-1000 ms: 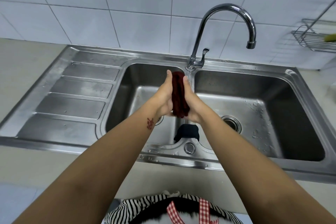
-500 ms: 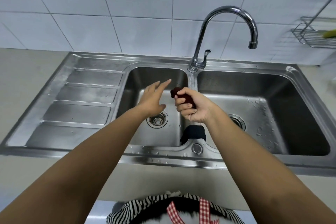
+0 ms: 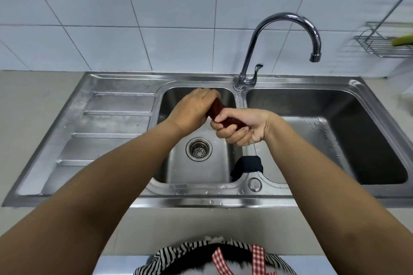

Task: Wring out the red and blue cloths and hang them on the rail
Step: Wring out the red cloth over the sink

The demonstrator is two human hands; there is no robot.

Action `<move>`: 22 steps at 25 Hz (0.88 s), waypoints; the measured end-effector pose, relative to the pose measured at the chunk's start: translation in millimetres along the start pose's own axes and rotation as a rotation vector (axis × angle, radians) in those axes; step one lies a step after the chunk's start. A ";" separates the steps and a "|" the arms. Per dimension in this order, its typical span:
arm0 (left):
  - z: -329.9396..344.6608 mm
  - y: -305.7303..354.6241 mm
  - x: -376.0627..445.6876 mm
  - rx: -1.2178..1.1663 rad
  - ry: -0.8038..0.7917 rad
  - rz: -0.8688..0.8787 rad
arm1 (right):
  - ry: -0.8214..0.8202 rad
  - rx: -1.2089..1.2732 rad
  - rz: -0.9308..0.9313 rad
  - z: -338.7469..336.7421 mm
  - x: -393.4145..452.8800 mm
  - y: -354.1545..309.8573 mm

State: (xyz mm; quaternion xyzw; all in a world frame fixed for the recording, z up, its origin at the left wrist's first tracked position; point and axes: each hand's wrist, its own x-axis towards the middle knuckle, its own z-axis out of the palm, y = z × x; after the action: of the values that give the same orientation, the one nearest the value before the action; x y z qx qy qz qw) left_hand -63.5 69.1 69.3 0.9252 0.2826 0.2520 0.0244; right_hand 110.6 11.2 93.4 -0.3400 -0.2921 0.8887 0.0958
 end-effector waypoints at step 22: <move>0.6 33.9 -21.3 -1.300 -0.824 -1.068 | 1.252 -2.000 -0.363 -10.8 30.4 22.5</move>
State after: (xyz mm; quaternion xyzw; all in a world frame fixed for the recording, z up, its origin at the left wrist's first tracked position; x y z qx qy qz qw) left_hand -61.0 29.3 65.5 0.4940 0.4429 -0.0317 0.7475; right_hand 95.6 9.1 57.1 -0.5919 -0.8011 -0.0798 0.0383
